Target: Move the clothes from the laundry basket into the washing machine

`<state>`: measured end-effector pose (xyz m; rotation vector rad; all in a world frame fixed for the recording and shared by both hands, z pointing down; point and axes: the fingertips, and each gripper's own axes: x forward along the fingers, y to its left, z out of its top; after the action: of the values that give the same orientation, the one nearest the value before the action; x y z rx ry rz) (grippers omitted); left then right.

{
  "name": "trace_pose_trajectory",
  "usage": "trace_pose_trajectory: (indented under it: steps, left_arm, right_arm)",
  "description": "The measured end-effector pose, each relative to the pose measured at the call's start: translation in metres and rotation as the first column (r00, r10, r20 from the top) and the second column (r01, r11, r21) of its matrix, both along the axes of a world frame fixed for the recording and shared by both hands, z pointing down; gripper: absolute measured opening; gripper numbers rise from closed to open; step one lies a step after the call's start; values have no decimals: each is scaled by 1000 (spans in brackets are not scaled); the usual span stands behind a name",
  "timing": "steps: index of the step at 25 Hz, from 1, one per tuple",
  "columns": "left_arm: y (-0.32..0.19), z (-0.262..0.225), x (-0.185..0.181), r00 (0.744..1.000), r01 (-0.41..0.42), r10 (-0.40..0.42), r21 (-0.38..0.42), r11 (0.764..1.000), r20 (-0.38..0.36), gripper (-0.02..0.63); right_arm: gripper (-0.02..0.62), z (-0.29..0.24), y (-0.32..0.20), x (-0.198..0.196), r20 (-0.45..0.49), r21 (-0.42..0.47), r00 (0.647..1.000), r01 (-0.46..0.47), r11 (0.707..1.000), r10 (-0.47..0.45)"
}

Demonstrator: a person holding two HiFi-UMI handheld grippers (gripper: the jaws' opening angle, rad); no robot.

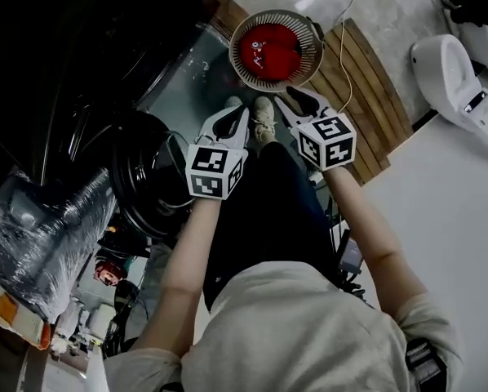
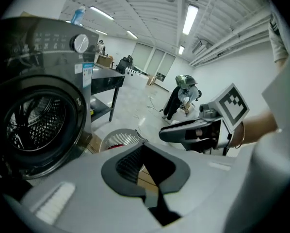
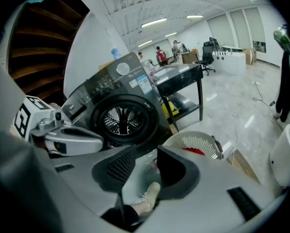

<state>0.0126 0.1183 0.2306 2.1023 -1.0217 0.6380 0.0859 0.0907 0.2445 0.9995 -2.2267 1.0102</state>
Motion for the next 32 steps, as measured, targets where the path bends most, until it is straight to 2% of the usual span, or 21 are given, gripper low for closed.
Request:
trace_pose_trajectory:
  steps: [2,5,8,12,15,18,21,23,25,26,27,28,30,32]
  left_arm:
    - [-2,38,-2,999,39,-40,-32,999,-8,9]
    - [11,98,0,995,92,-96,-111,990,-33,9]
    - [4,155,10,995,68,-77,-132,989,-68,9]
    - [-3,220,8,996,41,-52,-145,989,-72,11]
    - [-8,252,5,995,42,-55,-159,986,-78,11]
    - [-14,271,0,996,33,-46,-152,988,-79,11]
    - [-14,281,-8,996,27,-40,-161,987,-78,11]
    - [-16,282,-14,997,23,-33,-144,989,-67,11]
    - [-20,283,-21,999,11,-15,-99,995,-39,11]
    - [-20,285,-24,1000,0,-3,-85,996,-26,11]
    - [-19,287,-25,1000,-10,8,-84,996,-22,11]
    - [-18,290,-25,999,-19,16,-93,995,-27,12]
    - [-17,292,-22,999,-25,20,-112,993,-47,30]
    - [-18,292,-18,998,-30,25,-113,993,-50,111]
  right_arm:
    - [109,43,-13,0,-25,-21,1000,7,1000,-8]
    - [152,116,-16,-6,-57,-88,997,55,995,-60]
    - [174,198,-34,-11,-110,-113,987,107,988,-119]
    - [175,293,-56,-7,-209,-119,959,167,979,-190]
    - [198,358,-61,4,-264,-196,928,214,957,-262]
    - [241,416,-65,5,-283,-302,900,243,922,-330]
    - [264,467,-63,3,-318,-382,874,238,893,-369]
    - [265,490,-56,3,-341,-430,869,195,882,-359]
    - [263,503,-50,5,-364,-458,880,115,881,-304]
    - [228,505,-48,6,-371,-464,888,75,883,-270]
    - [123,505,-47,6,-374,-463,896,43,885,-239]
    - [44,503,-47,6,-366,-458,907,19,889,-208]
    - [37,488,-52,5,-315,-435,939,-12,900,-140]
    - [34,459,-64,4,-249,-376,966,-35,926,-65]
